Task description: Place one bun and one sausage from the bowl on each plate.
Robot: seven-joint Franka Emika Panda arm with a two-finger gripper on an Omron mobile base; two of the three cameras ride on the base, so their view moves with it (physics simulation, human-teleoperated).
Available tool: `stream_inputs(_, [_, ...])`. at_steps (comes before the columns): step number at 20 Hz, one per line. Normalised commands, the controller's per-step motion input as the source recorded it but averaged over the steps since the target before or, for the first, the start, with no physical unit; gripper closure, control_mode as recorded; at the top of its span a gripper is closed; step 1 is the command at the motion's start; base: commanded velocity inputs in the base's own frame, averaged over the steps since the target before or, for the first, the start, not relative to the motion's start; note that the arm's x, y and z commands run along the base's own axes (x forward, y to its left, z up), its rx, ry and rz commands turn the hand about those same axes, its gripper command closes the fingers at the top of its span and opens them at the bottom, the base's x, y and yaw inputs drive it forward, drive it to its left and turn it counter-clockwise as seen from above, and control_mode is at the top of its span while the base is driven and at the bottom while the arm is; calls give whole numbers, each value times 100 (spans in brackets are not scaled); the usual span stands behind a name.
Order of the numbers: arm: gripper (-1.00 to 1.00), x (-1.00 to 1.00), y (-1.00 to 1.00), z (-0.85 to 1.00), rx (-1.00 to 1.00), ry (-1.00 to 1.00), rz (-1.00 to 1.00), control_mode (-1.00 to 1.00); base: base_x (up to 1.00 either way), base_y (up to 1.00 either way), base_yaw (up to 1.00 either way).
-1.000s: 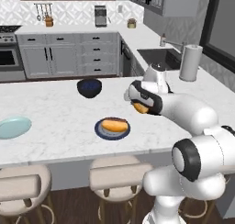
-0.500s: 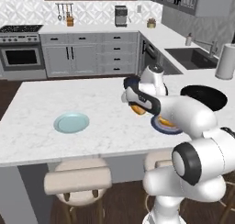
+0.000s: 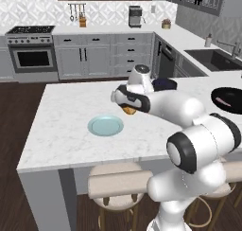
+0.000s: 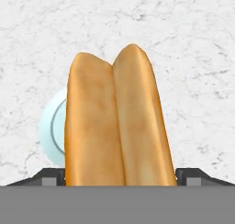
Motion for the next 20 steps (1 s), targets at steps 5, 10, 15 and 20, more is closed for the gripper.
stream_inputs(5, [100,84,44,-26,0,0,-3,-100,0,0,0])
stream_inputs(10, [100,7,47,-46,0,13,2,-100,0,0,0])
stream_inputs(15, [100,-4,5,-58,0,13,5,-100,0,0,0])
stream_inputs(20, [100,0,0,-69,0,12,3,-100,0,0,0])
